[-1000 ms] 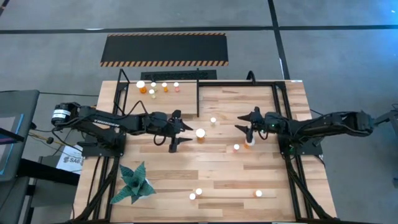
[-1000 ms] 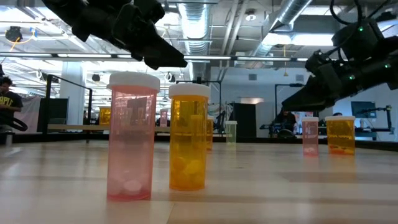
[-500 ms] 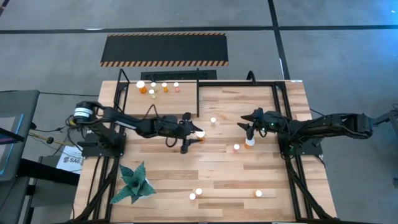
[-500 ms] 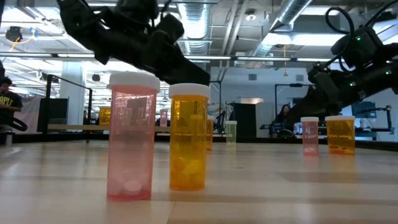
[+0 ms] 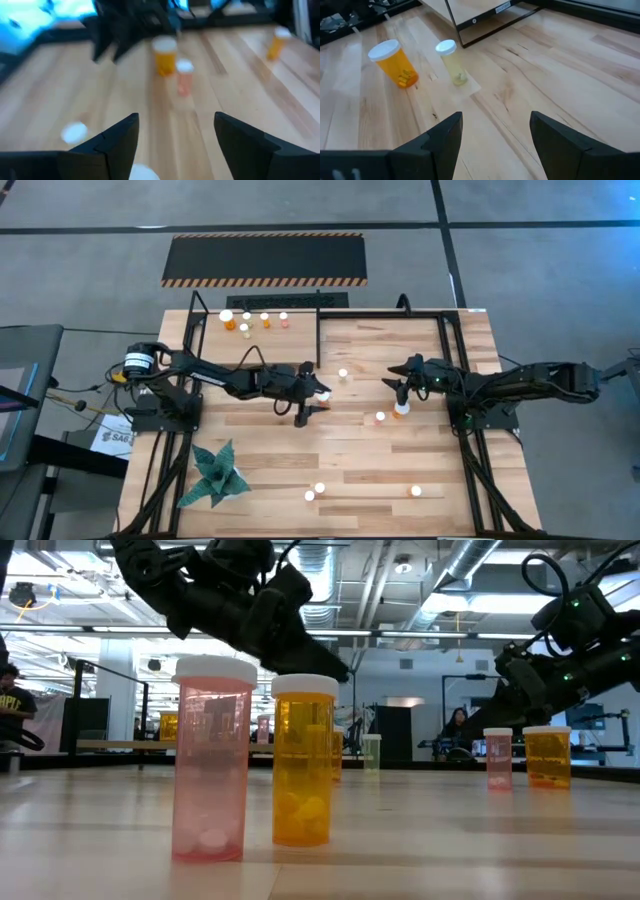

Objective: Pick and place medicine bottles onto shelf by color
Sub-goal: Put the left big orange pill bottle aligned with the other orange pill bottle on the shelf

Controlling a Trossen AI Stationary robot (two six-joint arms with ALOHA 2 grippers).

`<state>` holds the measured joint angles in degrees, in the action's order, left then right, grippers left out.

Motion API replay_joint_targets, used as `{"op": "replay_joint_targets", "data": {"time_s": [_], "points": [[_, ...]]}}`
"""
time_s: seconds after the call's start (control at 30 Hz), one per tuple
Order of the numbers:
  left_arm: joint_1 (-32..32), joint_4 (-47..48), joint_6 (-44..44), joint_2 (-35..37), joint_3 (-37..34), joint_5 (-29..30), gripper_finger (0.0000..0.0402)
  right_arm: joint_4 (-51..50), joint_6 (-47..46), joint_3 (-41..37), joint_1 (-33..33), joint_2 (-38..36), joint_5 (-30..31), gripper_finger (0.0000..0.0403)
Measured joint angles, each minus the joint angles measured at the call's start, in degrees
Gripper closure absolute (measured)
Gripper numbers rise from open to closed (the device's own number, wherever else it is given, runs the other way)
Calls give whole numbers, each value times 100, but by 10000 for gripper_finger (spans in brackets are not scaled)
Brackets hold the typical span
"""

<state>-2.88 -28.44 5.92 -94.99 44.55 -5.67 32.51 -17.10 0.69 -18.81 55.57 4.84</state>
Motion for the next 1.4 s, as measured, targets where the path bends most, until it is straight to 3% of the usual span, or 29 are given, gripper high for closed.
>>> {"op": "replay_joint_targets", "data": {"time_s": [0.23, 0.53, 0.73, 1.17, 1.4], "points": [[3, 994, 180, -1, 98, 76, 125, 0, 2, 0, 0, 0, -7, 147], [-21, 1073, 999, -88, 95, 649, 126, -7, 4, 0, 0, 0, -9, 147], [-142, 451, 655, -362, 107, 660, 126, -102, 6, 7, 0, 1, -11, 147], [-315, 361, 43, -742, 93, 765, 80, -102, 13, 9, 2, 2, -11, 147], [-316, 254, -72, -978, 96, 908, 76, -101, 13, 7, 2, 2, -11, 147]]}}
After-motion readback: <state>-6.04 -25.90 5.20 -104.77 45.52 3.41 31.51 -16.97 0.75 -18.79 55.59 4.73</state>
